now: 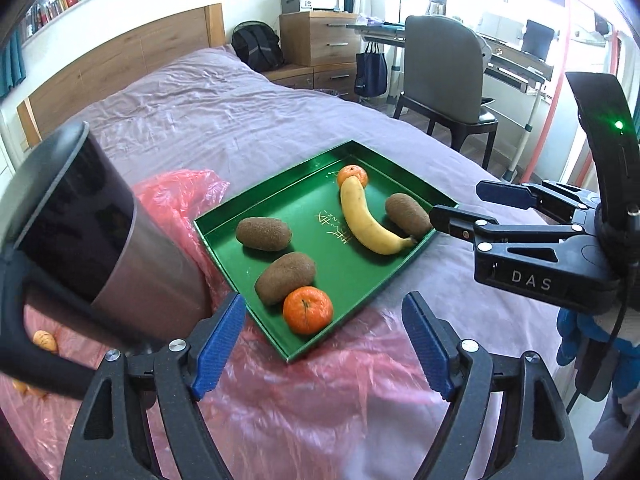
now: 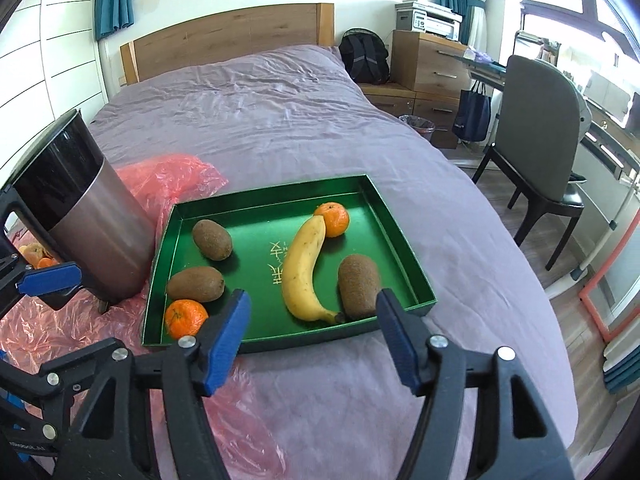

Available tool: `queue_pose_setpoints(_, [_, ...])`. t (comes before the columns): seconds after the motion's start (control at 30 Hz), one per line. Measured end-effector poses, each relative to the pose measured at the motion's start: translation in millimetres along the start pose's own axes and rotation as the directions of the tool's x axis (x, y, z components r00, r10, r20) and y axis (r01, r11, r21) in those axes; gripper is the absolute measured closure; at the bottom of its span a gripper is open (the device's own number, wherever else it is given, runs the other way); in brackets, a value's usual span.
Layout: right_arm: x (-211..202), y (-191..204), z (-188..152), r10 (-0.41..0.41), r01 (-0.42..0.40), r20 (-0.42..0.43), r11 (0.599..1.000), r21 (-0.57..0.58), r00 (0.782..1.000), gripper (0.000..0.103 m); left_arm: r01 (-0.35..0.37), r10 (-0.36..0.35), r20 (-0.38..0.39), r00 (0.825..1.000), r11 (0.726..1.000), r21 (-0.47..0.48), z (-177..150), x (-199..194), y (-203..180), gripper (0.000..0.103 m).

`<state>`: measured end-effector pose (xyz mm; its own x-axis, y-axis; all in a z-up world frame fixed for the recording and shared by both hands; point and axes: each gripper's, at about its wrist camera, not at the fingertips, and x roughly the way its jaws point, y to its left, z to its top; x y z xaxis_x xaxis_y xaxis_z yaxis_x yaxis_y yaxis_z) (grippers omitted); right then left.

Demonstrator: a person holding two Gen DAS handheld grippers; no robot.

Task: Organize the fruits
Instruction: 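Withdraw both open grippers from the tray back toward the remaining fruits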

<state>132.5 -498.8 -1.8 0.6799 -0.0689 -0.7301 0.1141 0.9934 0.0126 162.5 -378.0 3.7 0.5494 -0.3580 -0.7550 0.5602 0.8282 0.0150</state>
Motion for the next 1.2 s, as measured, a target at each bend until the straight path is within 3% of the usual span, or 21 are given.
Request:
queue_pose_setpoints(0.3, [-48.2, 17.4, -23.0, 0.011, -0.011, 0.012, 1.000, 0.005, 1.000, 0.003, -0.021, 0.021, 0.031, 0.999, 1.000, -0.001, -32.2, -51.9, 8.6, 0.024])
queue_pose_setpoints(0.6, [-88.2, 66.4, -46.4, 0.063, -0.062, 0.030, 0.997, -0.034, 0.998, 0.003, -0.078, 0.080, 0.040, 0.996, 0.996, -0.043, -76.4, -95.8, 38.6, 0.024])
queue_pose_setpoints(1.2, [-122.6, 152.4, -83.9, 0.137, -0.137, -0.004, 0.984, -0.118, 0.991, 0.003, -0.191, 0.200, 0.038, 0.979, 0.965, -0.180, -155.1, -152.2, 119.8, 0.024])
